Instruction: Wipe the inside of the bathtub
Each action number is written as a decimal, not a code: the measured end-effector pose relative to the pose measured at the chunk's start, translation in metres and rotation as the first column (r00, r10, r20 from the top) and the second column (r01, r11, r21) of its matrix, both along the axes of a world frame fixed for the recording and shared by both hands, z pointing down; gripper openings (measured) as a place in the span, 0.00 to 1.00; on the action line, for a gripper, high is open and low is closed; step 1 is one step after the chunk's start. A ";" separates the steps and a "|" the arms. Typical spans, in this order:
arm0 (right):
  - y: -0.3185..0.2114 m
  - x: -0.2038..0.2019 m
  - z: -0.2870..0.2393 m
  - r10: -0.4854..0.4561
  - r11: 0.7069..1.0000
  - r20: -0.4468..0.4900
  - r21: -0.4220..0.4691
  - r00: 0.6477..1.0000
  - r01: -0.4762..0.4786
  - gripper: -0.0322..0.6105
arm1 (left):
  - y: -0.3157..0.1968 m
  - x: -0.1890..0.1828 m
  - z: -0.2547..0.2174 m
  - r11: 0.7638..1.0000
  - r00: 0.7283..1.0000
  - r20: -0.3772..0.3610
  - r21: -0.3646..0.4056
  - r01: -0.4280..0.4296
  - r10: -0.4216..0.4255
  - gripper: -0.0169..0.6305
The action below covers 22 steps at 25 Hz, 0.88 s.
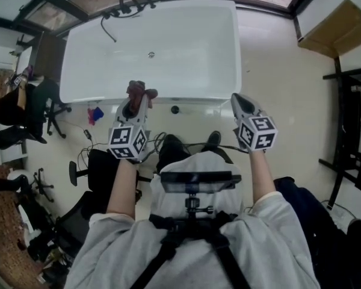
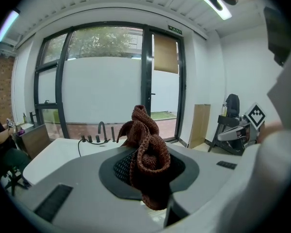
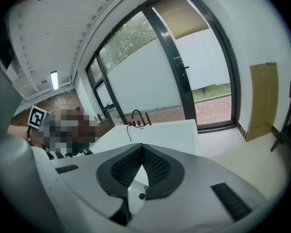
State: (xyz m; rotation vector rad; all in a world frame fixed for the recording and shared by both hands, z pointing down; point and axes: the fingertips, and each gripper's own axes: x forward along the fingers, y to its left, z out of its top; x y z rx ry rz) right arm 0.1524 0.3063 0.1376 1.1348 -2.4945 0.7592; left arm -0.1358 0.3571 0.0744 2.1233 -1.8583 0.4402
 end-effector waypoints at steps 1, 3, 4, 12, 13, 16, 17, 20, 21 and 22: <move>0.004 -0.005 0.000 -0.001 1.000 0.005 -0.001 1.000 0.001 0.07 | 0.005 -0.007 0.000 1.000 1.000 0.005 -0.003 0.006 -0.006 0.17; 0.010 -0.014 0.000 0.002 1.000 0.011 0.000 1.000 -0.002 0.07 | 0.014 -0.020 -0.001 1.000 1.000 0.011 -0.006 0.013 -0.013 0.17; 0.012 -0.020 0.000 0.003 1.000 0.012 0.003 1.000 -0.003 0.07 | 0.018 -0.027 -0.001 1.000 1.000 0.011 -0.006 0.015 -0.015 0.17; 0.019 -0.070 -0.016 0.046 0.997 -0.028 0.065 0.999 -0.044 0.07 | 0.036 -0.107 -0.001 0.999 0.999 -0.024 0.016 0.033 -0.033 0.17; 0.022 -0.078 -0.016 0.057 0.997 -0.024 0.062 0.998 -0.055 0.07 | 0.038 -0.119 -0.003 0.999 0.999 -0.026 0.018 0.032 -0.032 0.17; 0.029 -0.104 -0.014 0.087 0.995 -0.025 0.046 0.996 -0.086 0.07 | 0.044 -0.151 -0.003 1.000 0.999 -0.040 0.008 0.025 -0.025 0.17; 0.031 -0.111 -0.013 0.095 0.995 -0.033 0.043 0.995 -0.093 0.06 | 0.046 -0.159 -0.001 1.000 0.999 -0.047 0.002 0.021 -0.021 0.17; 0.035 -0.128 -0.009 0.114 0.993 -0.036 0.027 0.993 -0.113 0.06 | 0.049 -0.176 0.003 1.000 0.999 -0.045 -0.014 0.003 -0.004 0.17; 0.037 -0.133 -0.007 0.116 0.993 -0.035 0.022 0.993 -0.116 0.06 | 0.049 -0.181 0.004 1.000 0.999 -0.044 -0.016 0.001 -0.002 0.17; 0.039 -0.137 -0.005 0.116 0.993 -0.038 0.018 0.993 -0.115 0.06 | 0.049 -0.185 0.006 1.000 0.999 -0.046 -0.018 0.001 -0.002 0.17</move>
